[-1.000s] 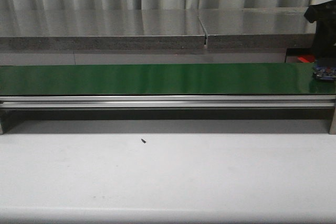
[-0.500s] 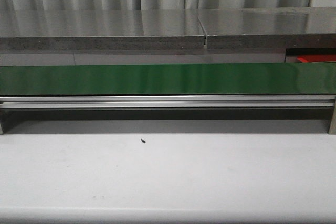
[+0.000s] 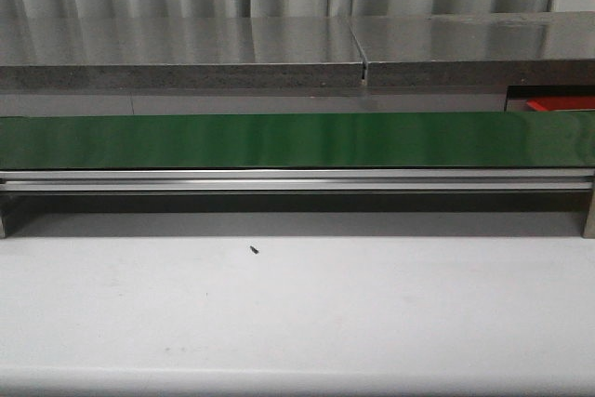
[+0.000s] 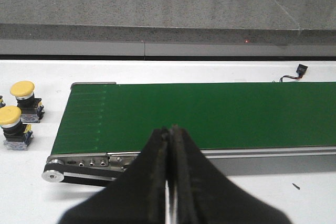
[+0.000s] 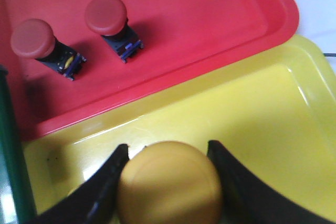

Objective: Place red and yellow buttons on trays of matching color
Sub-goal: 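Place the yellow button in the yellow tray and open the right gripper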

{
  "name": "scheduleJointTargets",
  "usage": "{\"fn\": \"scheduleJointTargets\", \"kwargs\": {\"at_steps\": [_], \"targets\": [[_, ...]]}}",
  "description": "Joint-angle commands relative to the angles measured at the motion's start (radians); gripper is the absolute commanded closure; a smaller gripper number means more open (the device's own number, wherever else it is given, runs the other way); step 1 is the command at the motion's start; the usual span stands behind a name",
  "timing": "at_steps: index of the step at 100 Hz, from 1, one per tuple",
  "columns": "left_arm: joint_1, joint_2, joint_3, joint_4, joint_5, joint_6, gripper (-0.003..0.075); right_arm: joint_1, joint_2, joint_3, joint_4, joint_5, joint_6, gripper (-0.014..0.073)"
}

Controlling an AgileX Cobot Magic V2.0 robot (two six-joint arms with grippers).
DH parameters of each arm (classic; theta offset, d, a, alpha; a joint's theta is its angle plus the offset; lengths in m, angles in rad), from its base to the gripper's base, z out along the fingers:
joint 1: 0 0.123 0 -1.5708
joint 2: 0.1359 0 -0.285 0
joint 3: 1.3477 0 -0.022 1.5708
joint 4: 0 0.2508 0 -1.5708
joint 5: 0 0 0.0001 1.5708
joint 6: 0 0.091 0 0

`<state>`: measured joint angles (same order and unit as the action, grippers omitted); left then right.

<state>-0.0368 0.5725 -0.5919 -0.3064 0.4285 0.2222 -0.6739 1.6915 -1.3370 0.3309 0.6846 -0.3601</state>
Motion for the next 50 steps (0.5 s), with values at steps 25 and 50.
{"fn": "scheduleJointTargets", "kwargs": {"at_steps": [25,50], "targets": [[-0.01,0.003,-0.028,-0.016,-0.071,-0.002,0.0739,0.038,0.109,-0.023,0.023,-0.118,-0.022,0.048],[-0.01,0.003,-0.028,-0.016,-0.071,-0.002,0.0739,0.062,0.166,-0.023,0.023,-0.128,-0.032,0.048]]}}
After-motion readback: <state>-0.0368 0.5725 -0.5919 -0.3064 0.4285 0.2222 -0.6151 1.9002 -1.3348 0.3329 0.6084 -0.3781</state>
